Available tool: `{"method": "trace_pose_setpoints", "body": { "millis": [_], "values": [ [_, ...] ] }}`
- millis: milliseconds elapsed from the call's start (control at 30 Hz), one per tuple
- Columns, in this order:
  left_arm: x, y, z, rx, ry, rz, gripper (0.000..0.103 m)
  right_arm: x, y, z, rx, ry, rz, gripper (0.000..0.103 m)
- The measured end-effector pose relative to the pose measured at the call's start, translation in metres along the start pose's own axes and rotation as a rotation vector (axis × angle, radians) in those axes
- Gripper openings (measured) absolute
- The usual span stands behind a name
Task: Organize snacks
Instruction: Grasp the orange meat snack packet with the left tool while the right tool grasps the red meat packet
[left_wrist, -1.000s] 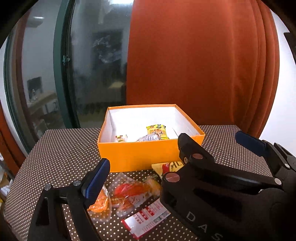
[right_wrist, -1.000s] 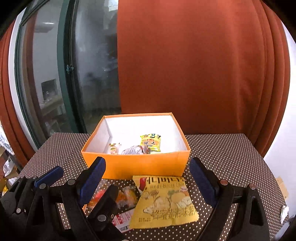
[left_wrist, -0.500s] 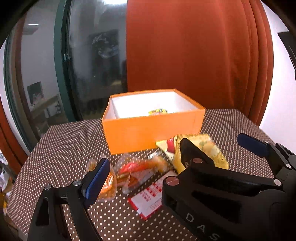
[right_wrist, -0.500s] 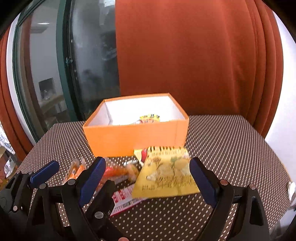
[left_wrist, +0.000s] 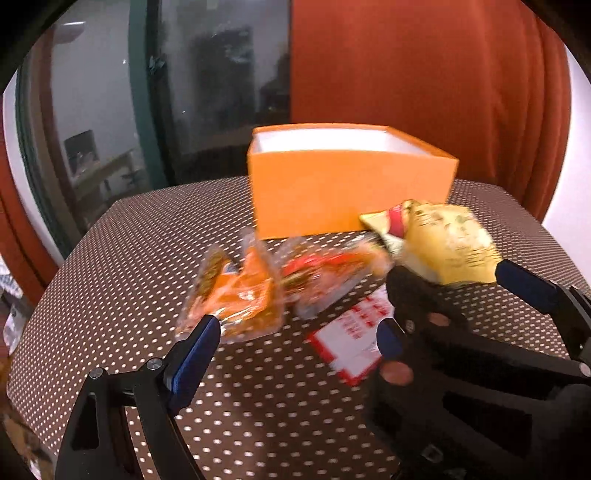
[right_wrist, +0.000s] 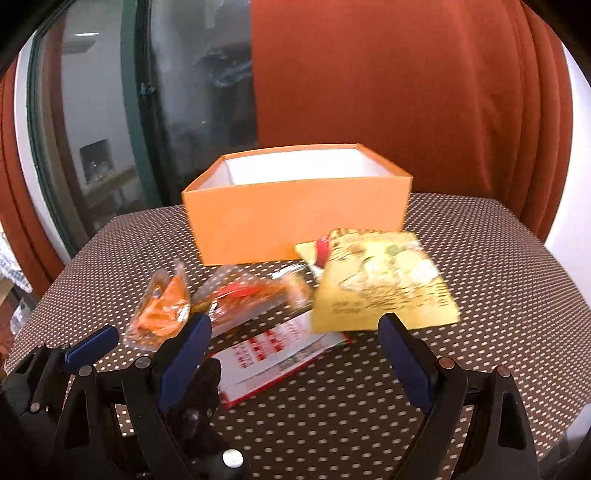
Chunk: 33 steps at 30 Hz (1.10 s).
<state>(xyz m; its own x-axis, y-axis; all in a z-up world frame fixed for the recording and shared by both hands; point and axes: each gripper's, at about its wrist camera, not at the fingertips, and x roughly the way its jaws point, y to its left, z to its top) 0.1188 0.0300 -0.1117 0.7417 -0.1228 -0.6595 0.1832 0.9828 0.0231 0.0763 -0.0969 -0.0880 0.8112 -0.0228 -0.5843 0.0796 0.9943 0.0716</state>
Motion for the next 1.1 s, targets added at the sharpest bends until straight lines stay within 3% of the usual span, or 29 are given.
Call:
{"method": "trace_pose_setpoints", "body": {
  "millis": [333, 633, 1100],
  "values": [
    [0.036, 0.037, 0.003, 0.001, 0.061, 0.066, 0.088, 0.031, 0.034, -0.005, -0.017, 0.048, 0.07, 0.09],
    [0.072, 0.052, 0.02, -0.013, 0.089, 0.064, 0.088, 0.065, 0.049, 0.007, -0.014, 0.087, 0.099, 0.09],
    [0.106, 0.064, 0.024, -0.054, 0.145, 0.083, 0.088, 0.096, 0.064, 0.015, -0.037, 0.117, 0.059, 0.09]
  ]
}}
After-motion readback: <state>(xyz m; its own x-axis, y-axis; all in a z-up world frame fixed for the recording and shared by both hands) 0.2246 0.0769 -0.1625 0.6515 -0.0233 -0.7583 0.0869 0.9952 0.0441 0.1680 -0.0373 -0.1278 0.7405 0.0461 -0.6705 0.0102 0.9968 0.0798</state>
